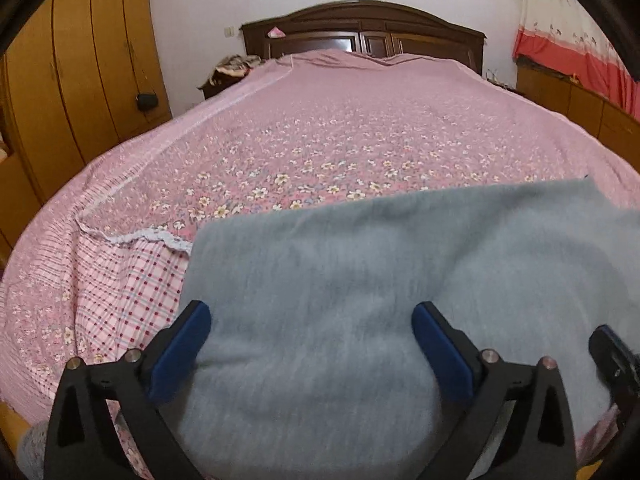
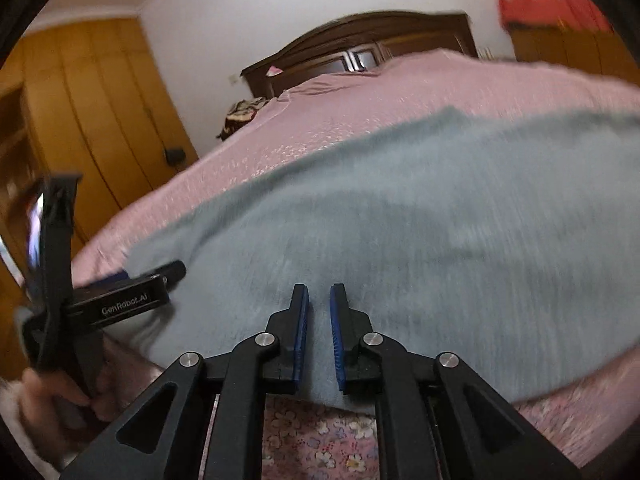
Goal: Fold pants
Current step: 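Smooth the pants flat with both open grippers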
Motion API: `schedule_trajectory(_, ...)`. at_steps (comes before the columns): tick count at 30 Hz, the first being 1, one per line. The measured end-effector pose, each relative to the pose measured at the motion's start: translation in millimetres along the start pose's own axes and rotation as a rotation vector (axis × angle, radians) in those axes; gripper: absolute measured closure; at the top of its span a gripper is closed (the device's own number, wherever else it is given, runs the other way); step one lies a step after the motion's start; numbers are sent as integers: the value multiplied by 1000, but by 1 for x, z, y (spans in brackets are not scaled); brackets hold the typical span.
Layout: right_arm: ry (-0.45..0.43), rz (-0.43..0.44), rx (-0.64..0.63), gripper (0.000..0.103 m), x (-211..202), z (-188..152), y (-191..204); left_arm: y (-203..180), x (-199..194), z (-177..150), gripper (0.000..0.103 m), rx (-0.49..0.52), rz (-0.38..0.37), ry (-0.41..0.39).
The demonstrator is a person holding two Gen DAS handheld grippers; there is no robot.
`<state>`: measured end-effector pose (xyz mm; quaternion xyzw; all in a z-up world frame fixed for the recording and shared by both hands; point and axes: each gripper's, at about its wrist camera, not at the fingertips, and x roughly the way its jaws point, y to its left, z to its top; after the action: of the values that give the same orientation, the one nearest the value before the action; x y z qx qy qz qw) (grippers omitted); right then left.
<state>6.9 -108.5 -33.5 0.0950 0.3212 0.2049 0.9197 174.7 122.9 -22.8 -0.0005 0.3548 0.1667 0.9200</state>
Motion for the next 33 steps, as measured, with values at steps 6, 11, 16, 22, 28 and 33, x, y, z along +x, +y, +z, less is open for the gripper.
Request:
schedule_trajectory(6,-6,35,77,89,-2,-8,-9,0,0,-2,0,-19,-3,-3)
schedule_trajectory(11,5,95,96,75,2,-5,-8,0,-1,-2,0,-19,0,-9)
schedule_trajectory(16,6,23,45,74,4,-3,8,3,-1,-4,0,-25,-8,-14)
schedule_trajectory(22,40,22,58,69,-1,5,15,0,-23,-2,1,-20,19,-85)
schedule_trajectory(28,38,120,283,59,-46,34,-29,-24,-101,13,0,31,-4,-324)
schedule_trajectory(33,41,307,559,55,-92,39,-84,-73,-133,14,0,143,-165,-351)
